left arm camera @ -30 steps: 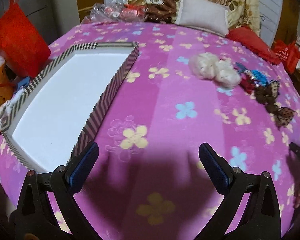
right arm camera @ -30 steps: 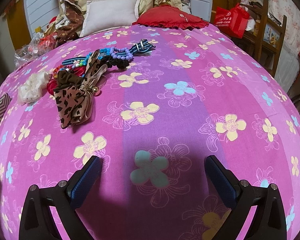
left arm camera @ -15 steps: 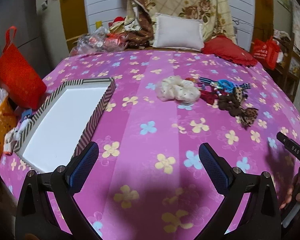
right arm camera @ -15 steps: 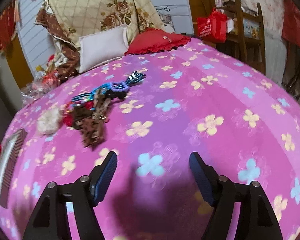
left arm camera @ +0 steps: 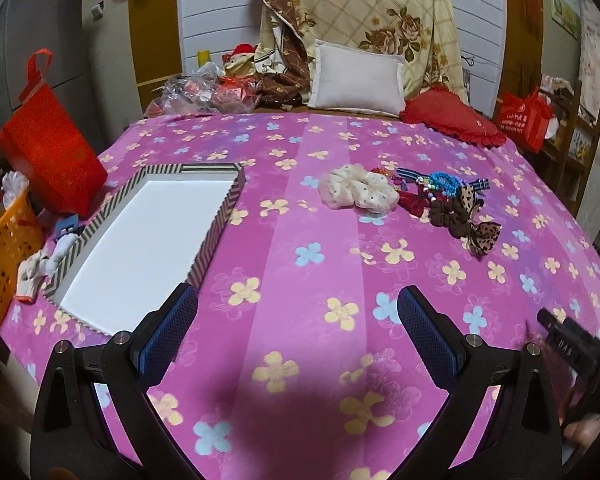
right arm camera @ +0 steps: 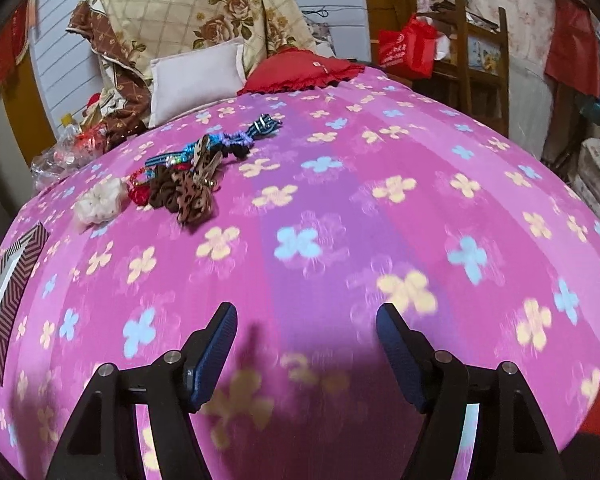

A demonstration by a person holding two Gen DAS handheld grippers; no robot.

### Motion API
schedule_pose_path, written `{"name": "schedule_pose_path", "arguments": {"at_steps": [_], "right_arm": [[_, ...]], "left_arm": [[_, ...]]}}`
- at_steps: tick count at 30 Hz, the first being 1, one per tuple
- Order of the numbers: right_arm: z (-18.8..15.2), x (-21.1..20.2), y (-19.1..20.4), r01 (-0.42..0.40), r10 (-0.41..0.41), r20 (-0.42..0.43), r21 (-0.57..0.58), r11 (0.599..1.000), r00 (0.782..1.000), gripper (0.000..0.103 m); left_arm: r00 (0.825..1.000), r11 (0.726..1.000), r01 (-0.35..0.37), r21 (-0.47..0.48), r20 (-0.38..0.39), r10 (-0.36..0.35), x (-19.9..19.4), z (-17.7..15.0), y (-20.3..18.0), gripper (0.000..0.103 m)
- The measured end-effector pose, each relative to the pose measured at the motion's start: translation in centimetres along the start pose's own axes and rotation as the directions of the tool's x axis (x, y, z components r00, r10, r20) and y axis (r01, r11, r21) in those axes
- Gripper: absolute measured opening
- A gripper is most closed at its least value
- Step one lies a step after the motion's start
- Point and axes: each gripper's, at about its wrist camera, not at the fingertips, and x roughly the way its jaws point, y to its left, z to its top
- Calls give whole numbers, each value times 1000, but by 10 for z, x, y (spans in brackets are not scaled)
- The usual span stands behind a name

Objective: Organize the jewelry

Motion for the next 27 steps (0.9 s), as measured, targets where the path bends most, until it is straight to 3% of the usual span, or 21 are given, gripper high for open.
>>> {"name": "schedule_pose_path", "arguments": {"at_steps": [13, 22, 27], "right_arm": [[-26, -50, 35, 24, -19, 47, -108, 994, 999, 70], [-32, -81, 59, 20, -13, 34, -223, 975, 999, 70], [-33, -86, 59, 25, -21, 18, -243, 970, 1000, 70]], "left_arm": [[999, 1000, 17, -21, 42, -16, -36, -6, 26, 101], [995, 999, 27, -32, 101, -24, -76, -6, 38, 101], [996, 999, 6, -32, 85, -3, -83, -5, 42, 101]]}}
